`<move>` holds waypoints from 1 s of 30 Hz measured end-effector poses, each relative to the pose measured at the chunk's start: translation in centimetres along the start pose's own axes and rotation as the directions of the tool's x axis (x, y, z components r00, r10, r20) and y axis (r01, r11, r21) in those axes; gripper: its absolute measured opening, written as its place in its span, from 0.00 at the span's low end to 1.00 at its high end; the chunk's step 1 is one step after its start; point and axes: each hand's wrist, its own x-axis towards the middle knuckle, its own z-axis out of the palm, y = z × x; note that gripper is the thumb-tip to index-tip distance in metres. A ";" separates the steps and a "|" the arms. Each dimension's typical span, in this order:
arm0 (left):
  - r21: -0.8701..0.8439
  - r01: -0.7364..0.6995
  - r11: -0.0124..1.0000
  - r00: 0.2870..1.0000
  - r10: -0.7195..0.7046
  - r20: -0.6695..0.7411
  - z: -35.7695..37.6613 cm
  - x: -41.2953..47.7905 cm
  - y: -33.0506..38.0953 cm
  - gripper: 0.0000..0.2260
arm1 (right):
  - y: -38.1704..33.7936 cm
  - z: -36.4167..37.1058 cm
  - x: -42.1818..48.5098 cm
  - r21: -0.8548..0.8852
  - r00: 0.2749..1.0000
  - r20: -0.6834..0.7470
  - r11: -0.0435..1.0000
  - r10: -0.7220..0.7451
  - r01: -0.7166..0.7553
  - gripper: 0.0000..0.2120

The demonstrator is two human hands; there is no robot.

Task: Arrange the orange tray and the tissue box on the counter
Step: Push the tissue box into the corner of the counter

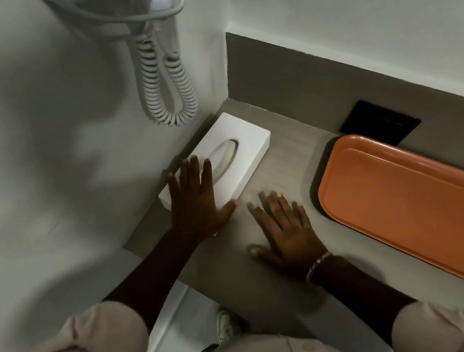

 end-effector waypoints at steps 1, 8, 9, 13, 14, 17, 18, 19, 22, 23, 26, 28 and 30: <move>-0.006 -0.046 0.999 0.998 0.046 -0.035 0.2 -1.3 -0.4 0.42 | -0.3 -0.8 1.1 0.004 0.999 -0.039 1.000 -0.025 0.025 0.40; 0.049 -0.151 0.987 0.978 0.156 -0.138 1.8 -7.1 -2.7 0.34 | -1.9 -3.5 7.2 -0.154 0.968 -0.099 0.964 -0.232 0.215 0.38; 0.061 -0.167 0.984 0.977 0.173 -0.125 2.0 -7.3 -3.1 0.35 | -1.8 -3.5 7.6 -0.166 0.967 -0.078 0.960 -0.243 0.227 0.39; 0.078 -0.215 0.974 0.967 0.223 -0.120 2.6 -6.8 -4.0 0.39 | -0.8 -3.3 8.5 -0.187 0.959 -0.063 0.947 -0.275 0.259 0.39; 0.075 -0.216 0.974 0.967 0.223 -0.120 2.9 -6.5 -4.0 0.40 | -0.6 -3.4 8.7 -0.193 0.958 -0.060 0.945 -0.280 0.264 0.39; 0.073 -0.208 0.975 0.968 0.216 -0.124 3.4 -5.4 -4.2 0.43 | 0.2 -3.9 9.7 -0.190 0.959 -0.046 0.945 -0.281 0.268 0.38; 0.072 -0.209 0.975 0.968 0.217 -0.124 3.5 -5.1 -4.2 0.44 | 0.5 -4.0 10.1 -0.191 0.958 -0.039 0.943 -0.283 0.271 0.39; 0.068 -0.210 0.975 0.968 0.217 -0.126 3.6 -4.8 -4.2 0.44 | 0.8 -4.2 10.4 -0.196 0.958 -0.032 0.941 -0.287 0.275 0.39; 0.064 -0.206 0.976 0.968 0.213 -0.130 3.8 -3.7 -4.1 0.46 | 1.6 -4.5 11.6 -0.199 0.954 -0.027 0.937 -0.298 0.287 0.38; 0.061 -0.203 0.977 0.969 0.209 -0.128 3.9 -3.3 -4.0 0.46 | 1.8 -4.6 12.0 -0.200 0.954 -0.027 0.936 -0.299 0.288 0.38; 0.052 -0.193 0.980 0.973 0.198 -0.118 4.1 -1.9 -3.9 0.46 | 2.7 -5.0 13.4 -0.205 0.949 -0.030 0.931 -0.314 0.302 0.38; 0.053 -0.193 0.980 0.974 0.197 -0.113 4.2 -0.9 -3.7 0.46 | 3.3 -5.3 14.3 -0.207 0.947 -0.029 0.929 -0.319 0.307 0.39; 0.058 -0.190 0.980 0.974 0.196 -0.111 4.3 0.2 -3.6 0.46 | 3.9 -5.6 15.3 -0.211 0.947 -0.030 0.928 -0.321 0.308 0.40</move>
